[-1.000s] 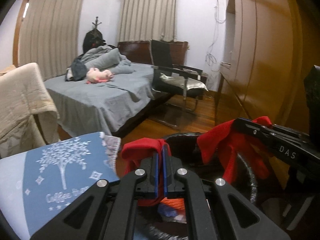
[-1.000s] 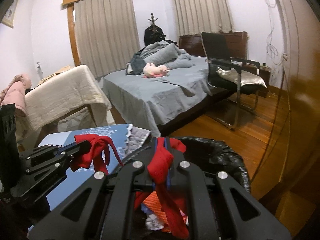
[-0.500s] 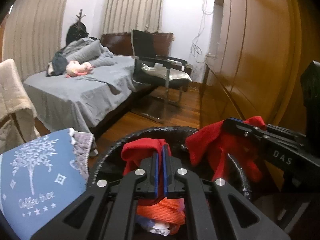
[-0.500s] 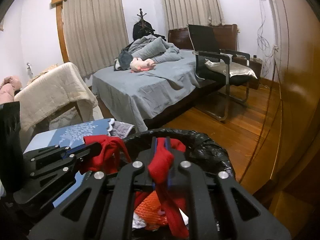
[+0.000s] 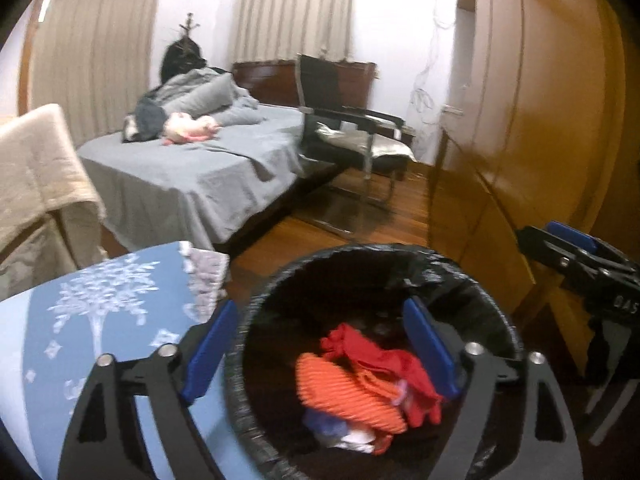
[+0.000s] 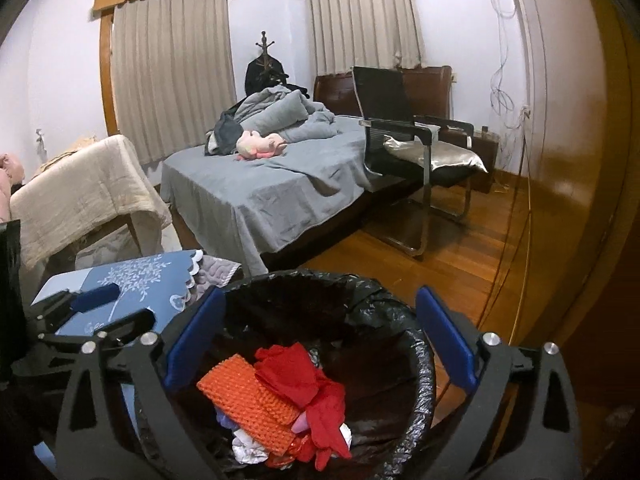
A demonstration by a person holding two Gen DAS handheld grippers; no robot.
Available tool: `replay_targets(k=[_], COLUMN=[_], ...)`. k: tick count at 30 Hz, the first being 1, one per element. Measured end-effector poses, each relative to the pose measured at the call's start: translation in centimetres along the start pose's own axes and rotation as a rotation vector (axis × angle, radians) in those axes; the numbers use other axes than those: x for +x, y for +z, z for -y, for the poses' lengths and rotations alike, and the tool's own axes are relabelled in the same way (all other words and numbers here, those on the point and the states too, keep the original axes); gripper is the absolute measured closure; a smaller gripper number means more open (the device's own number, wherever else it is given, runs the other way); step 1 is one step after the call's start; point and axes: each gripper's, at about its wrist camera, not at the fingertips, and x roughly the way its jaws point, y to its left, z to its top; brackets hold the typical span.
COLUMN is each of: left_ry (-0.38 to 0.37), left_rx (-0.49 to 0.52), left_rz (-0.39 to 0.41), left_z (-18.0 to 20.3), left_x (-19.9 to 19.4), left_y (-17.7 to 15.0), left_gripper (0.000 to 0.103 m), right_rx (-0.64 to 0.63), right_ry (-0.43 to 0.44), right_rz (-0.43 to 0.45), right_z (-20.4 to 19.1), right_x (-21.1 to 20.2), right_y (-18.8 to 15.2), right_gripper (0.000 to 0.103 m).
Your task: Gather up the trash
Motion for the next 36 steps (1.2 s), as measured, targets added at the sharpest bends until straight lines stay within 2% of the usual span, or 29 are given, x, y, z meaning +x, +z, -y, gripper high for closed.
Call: replay_targets(k=[4, 17, 28, 36], left_ry=[0.056, 0.15, 0.207, 0.222], left_rx=[-0.015, -0.076, -0.101, -0.093], left_rz=[0.029, 0.109, 0.106, 0.099], left_z=[-1.4, -3.2, -3.5, -2.9], left_x=[-2.4, -10.6, -14.1, -15.1], left_y=[0.0, -0.4, -1.8, -2.8], left_gripper=[0.008, 0.006, 0.006, 0.006], right_rx=[0.001, -0.014, -0.03, -0.051], right_ry=[0.025, 0.116, 0.153, 0.168], right_rz=[0.0, -0.019, -0.034, -0.035], right_z=[-0.7, -5.7, -7.9, -9.2], right_x=[-1.1, -5.9, -8.1, -9.0], right_y=[0.3, 0.6, -0.1, -0.8], right_gripper=[0.005, 0.005, 0.005, 0.005])
